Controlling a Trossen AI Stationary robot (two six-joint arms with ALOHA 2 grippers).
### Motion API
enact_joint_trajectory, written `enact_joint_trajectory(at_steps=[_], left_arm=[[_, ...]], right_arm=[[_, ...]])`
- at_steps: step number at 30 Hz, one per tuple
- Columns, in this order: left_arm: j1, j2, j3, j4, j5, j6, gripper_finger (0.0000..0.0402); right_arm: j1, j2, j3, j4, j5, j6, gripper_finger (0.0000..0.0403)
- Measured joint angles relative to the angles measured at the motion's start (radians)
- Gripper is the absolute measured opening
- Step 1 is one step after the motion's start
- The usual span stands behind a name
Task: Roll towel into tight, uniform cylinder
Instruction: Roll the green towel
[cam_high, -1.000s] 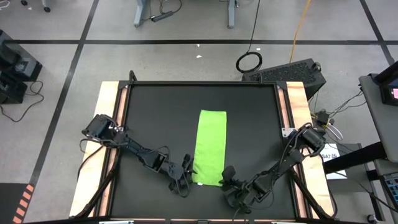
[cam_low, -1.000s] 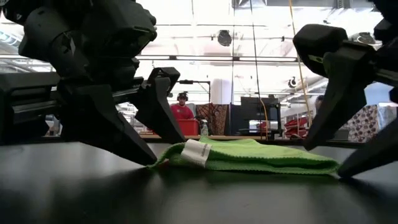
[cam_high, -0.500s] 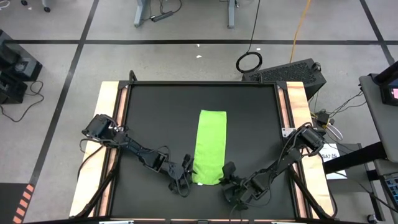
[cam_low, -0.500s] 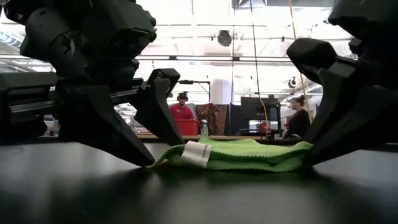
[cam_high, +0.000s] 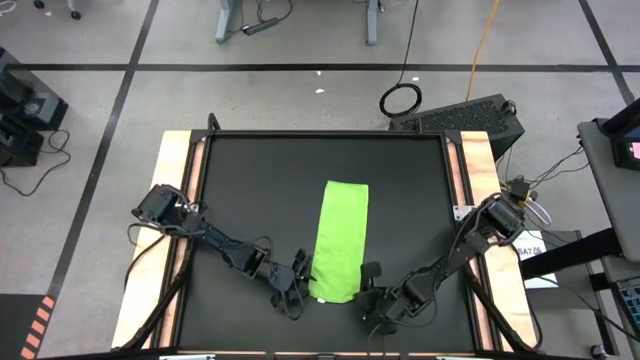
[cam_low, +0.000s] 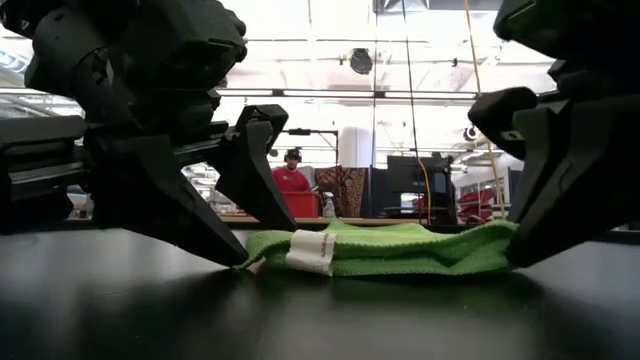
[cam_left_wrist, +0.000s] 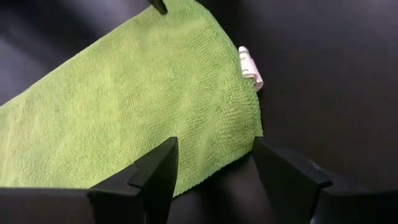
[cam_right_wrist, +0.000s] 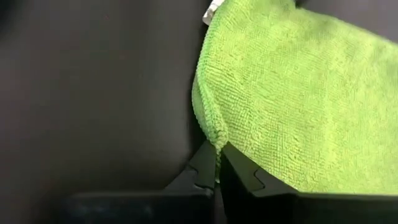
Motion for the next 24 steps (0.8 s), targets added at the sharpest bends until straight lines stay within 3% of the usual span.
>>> enact_joint_trajectory(at_steps=[5, 13, 17, 24], left_arm=[[-0.027, 0.001, -0.001, 0.02, -0.007, 0.0, 0.0219], [-0.087, 0.002, -0.001, 0.089, -0.188, -0.026, 0.0219], [-0.108, 0.002, -0.001, 0.133, -0.214, -0.032, 0.0226], [-0.117, 0.011, -0.001, 0.162, -0.273, -0.166, 0.0248]], right_arm=[[-0.019, -0.012, 0.0, -0.009, -0.009, 0.062, 0.0001], [-0.055, -0.096, 0.0, -0.016, -0.031, 0.162, 0.0], [-0.067, -0.139, 0.0, -0.026, -0.031, 0.192, 0.0], [-0.098, -0.159, 0.001, -0.058, -0.035, 0.247, 0.0]])
